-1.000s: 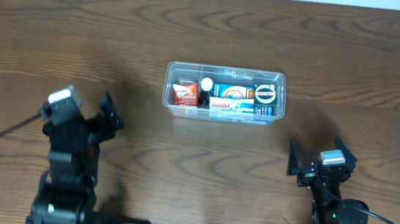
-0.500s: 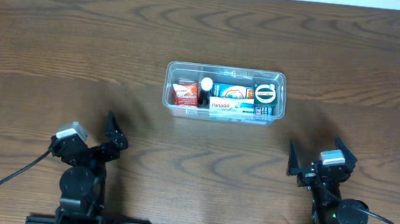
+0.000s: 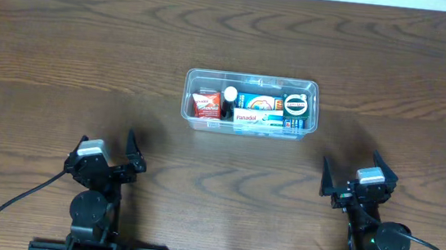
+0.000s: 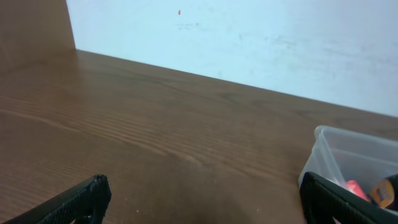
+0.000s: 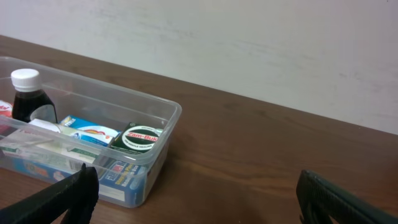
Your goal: Pack container
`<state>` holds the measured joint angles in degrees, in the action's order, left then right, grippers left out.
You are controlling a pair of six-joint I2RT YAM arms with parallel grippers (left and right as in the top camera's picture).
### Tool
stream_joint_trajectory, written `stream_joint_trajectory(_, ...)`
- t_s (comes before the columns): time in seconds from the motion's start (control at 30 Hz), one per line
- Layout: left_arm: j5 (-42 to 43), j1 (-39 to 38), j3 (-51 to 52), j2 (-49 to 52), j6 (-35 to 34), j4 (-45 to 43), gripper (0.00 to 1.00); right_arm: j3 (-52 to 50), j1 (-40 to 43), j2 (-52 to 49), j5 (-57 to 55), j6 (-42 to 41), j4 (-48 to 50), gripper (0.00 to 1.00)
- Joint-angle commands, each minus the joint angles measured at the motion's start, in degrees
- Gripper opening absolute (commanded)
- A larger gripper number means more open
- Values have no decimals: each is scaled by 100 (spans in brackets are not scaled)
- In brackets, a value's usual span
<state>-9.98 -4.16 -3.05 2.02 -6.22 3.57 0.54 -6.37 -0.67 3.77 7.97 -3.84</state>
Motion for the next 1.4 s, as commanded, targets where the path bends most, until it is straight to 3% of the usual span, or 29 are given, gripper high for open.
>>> stream_joint_trajectory(0.0,98,24,245,-199,302,-72,98,-22,-35,35,-52,44,-17,99)
stream_joint_trajectory(1.37,98,24,282,-179,533,-46,98,-22,-35,35,-52,44,-17,99)
